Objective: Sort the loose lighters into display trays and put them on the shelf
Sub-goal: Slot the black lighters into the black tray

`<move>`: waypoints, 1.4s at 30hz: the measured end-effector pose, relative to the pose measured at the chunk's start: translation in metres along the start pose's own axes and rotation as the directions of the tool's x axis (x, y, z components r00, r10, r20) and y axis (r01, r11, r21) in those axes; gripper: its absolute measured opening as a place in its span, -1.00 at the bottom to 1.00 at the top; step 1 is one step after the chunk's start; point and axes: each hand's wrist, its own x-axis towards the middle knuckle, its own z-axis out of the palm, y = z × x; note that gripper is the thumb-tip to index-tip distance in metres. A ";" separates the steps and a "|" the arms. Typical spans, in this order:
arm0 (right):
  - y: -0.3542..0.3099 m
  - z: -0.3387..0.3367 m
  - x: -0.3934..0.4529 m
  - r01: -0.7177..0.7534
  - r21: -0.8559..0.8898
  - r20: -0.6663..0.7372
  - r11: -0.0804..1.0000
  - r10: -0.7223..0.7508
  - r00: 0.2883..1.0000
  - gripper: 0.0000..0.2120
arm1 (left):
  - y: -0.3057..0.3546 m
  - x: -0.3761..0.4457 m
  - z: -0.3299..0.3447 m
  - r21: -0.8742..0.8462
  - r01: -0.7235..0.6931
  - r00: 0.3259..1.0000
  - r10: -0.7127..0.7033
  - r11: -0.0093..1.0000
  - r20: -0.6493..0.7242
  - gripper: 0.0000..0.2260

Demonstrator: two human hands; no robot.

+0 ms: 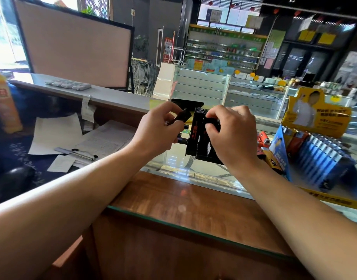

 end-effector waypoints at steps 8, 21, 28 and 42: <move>0.012 0.004 -0.003 -0.006 -0.135 0.201 0.991 0.034 0.979 -0.58 | 0.000 0.000 0.000 0.028 -0.030 0.999 0.029 0.999 0.022 -0.83; 0.000 -0.010 0.001 -0.012 0.147 0.160 0.989 -0.011 0.987 -0.60 | 0.005 -0.003 0.001 -0.106 0.039 0.995 -0.030 0.994 0.092 -0.64; -0.012 -0.023 0.000 0.033 0.364 0.025 0.931 -0.046 0.999 -0.73 | 0.014 -0.010 0.001 -0.211 -0.020 0.984 0.057 0.977 0.171 -0.77; -0.003 -0.024 0.002 -0.091 0.477 -0.010 0.874 0.109 0.994 -0.78 | 0.008 -0.011 0.005 -0.068 -0.095 0.972 0.108 0.993 0.209 -0.84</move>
